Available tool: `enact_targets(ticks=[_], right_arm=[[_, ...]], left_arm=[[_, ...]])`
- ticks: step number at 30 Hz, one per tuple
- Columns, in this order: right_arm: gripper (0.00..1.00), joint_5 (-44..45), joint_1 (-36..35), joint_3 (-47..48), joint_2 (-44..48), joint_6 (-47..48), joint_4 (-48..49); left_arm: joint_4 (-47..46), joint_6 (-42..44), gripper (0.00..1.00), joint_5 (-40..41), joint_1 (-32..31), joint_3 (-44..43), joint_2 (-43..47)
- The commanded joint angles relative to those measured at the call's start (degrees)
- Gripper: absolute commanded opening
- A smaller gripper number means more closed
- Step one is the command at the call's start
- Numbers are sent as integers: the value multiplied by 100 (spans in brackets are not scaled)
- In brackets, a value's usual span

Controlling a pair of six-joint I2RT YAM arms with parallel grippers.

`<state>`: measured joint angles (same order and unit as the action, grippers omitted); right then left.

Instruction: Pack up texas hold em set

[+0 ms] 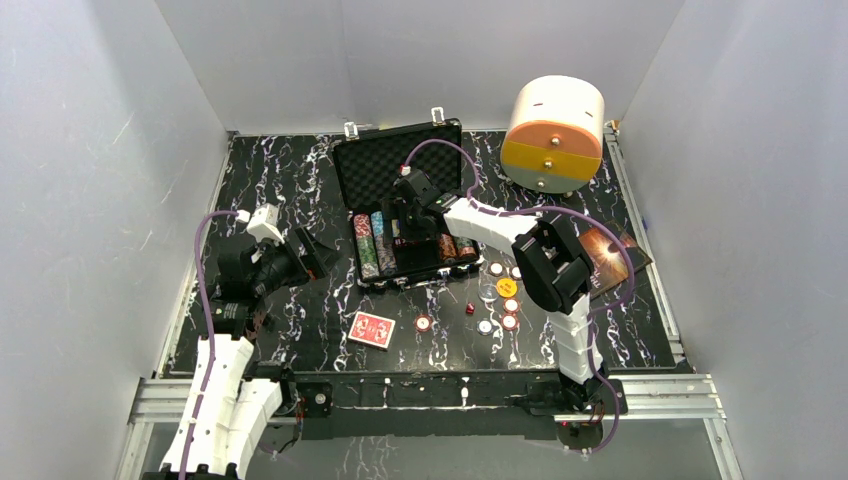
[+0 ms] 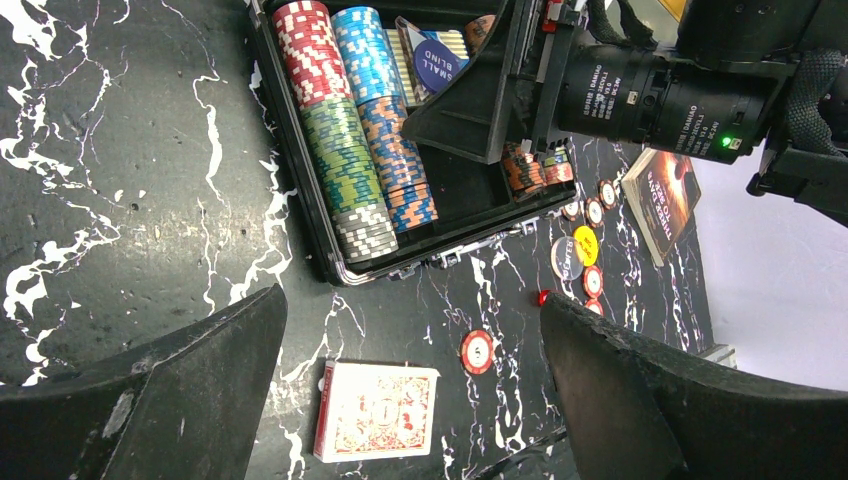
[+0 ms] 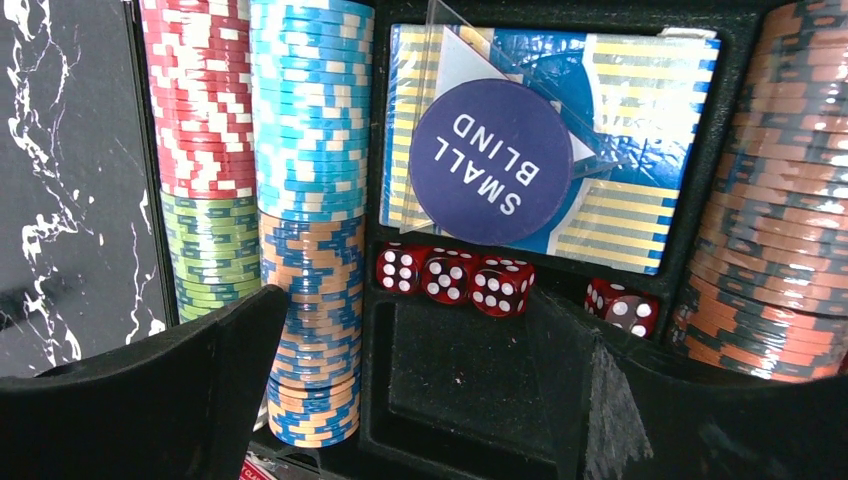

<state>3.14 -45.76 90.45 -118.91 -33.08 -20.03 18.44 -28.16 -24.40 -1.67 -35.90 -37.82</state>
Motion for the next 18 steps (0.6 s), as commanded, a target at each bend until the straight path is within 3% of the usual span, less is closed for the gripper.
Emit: enact_targets(ticks=[1, 11, 18], right_arm=[[98, -237, 1, 2, -98, -38, 151], [98, -557, 39, -80, -88, -146, 386], [98, -129, 59, -118, 86, -125, 293]], left_arm=[[99, 4, 98, -2, 27, -93, 21], [107, 13, 98, 6, 26, -94, 36], [108, 13, 98, 17, 23, -93, 43]])
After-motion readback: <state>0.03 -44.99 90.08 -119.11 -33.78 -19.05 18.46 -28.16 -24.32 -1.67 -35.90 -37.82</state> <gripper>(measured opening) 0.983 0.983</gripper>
